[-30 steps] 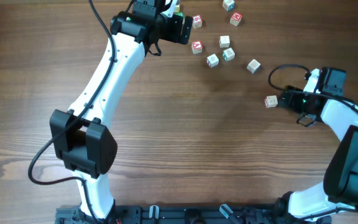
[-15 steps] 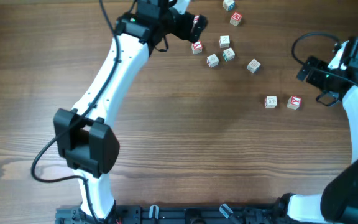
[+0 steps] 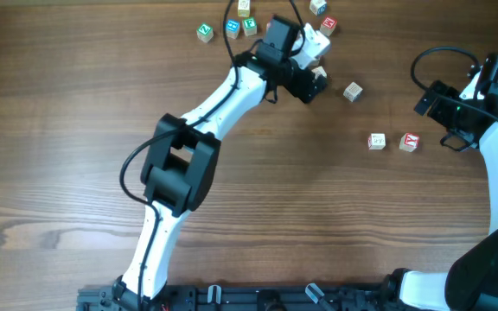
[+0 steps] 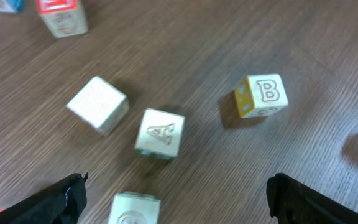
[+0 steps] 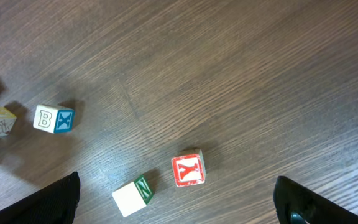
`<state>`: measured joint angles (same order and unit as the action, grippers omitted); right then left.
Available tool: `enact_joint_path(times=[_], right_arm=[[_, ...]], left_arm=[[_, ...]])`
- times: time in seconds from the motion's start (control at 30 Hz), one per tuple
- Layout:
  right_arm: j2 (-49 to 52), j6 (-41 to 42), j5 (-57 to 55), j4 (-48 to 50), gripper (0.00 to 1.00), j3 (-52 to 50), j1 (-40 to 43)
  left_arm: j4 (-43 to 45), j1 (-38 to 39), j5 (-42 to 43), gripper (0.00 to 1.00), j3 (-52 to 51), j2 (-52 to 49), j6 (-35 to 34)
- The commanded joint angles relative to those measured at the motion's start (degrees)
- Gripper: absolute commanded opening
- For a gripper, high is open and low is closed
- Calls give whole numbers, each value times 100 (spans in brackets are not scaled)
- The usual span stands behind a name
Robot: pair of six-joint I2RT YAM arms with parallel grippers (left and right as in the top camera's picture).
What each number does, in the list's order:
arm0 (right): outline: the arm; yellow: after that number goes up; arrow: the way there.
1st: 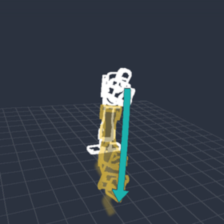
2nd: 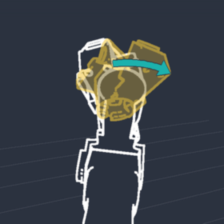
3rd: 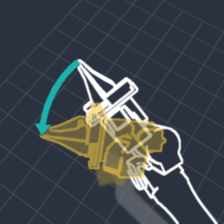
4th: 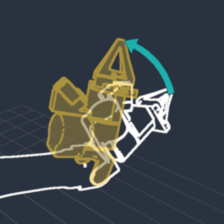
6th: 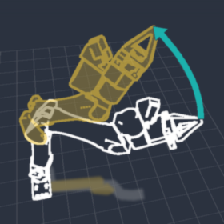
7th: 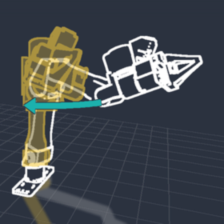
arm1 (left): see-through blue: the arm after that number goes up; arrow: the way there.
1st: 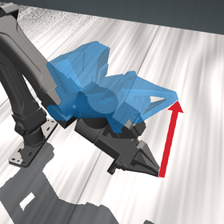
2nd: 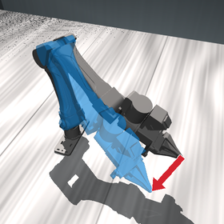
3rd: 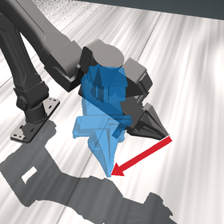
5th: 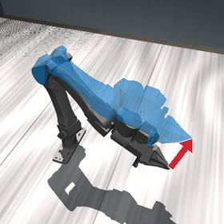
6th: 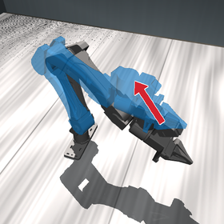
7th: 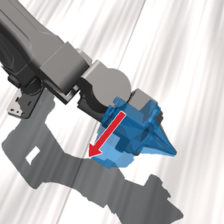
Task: Form a circle
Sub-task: 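Reach the left gripper forward and grasp the block lettered A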
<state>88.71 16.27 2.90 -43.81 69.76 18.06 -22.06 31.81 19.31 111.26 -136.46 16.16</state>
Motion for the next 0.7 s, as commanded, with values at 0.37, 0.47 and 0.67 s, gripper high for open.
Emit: enact_joint_path(times=[0.37,0.47,0.67], right_arm=[[-59,87,-92,-227,100,52,24],[-59,90,-92,-264,100,52,24],[-59,90,-52,-289,100,52,24]], left_arm=[[1635,-111,682,87,-2,-1027,140],[1869,-120,881,85,-4,-1132,138],[1790,-214,876,73,-4,-1143,142]])
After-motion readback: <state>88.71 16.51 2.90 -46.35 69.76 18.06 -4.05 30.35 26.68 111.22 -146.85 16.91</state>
